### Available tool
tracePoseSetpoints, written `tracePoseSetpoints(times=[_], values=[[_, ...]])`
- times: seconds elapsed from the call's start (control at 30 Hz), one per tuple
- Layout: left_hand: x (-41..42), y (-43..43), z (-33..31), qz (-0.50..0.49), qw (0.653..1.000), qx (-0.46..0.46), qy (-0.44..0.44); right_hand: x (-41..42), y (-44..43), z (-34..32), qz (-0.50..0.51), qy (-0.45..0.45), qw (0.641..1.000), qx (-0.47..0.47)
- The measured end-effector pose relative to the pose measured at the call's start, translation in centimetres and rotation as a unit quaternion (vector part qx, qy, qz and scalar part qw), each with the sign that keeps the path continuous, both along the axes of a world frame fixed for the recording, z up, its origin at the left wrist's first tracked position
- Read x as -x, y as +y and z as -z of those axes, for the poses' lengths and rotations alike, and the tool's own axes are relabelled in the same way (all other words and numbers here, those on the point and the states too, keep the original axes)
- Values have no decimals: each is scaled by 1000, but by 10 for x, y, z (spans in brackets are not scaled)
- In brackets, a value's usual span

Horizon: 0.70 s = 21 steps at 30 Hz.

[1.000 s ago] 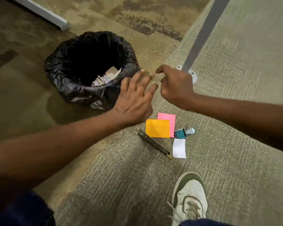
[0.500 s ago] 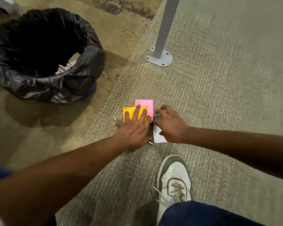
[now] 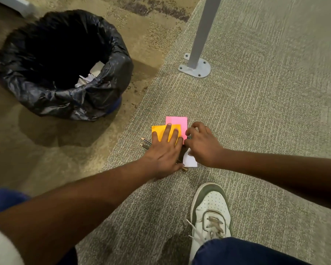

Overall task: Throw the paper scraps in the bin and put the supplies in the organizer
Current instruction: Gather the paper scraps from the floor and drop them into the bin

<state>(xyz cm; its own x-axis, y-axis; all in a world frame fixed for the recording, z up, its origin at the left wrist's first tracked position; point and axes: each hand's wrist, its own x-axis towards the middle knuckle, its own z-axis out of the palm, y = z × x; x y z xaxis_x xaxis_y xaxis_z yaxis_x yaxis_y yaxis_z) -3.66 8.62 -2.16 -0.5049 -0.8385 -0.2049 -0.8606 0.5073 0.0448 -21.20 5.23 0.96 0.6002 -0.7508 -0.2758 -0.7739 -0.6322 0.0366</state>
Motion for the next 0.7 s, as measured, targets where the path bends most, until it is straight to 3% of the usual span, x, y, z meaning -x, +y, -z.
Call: tracePoseSetpoints(times=[0.13, 0.37, 0.53, 0.7], values=[[-14, -10, -28, 1, 999, 53, -4, -15, -10, -19, 50, -105, 993, -23], [-58, -35, -102, -61, 985, 162, 17, -73, -40, -87, 90, -340, 936, -31], [-114, -61, -163, -113, 962, 249, 8, -126, -77, -138, 103, -402, 910, -9], [-169, -72, -199, -189, 942, 274, 24, -180, -106, -170, 103, -448, 888, 27]])
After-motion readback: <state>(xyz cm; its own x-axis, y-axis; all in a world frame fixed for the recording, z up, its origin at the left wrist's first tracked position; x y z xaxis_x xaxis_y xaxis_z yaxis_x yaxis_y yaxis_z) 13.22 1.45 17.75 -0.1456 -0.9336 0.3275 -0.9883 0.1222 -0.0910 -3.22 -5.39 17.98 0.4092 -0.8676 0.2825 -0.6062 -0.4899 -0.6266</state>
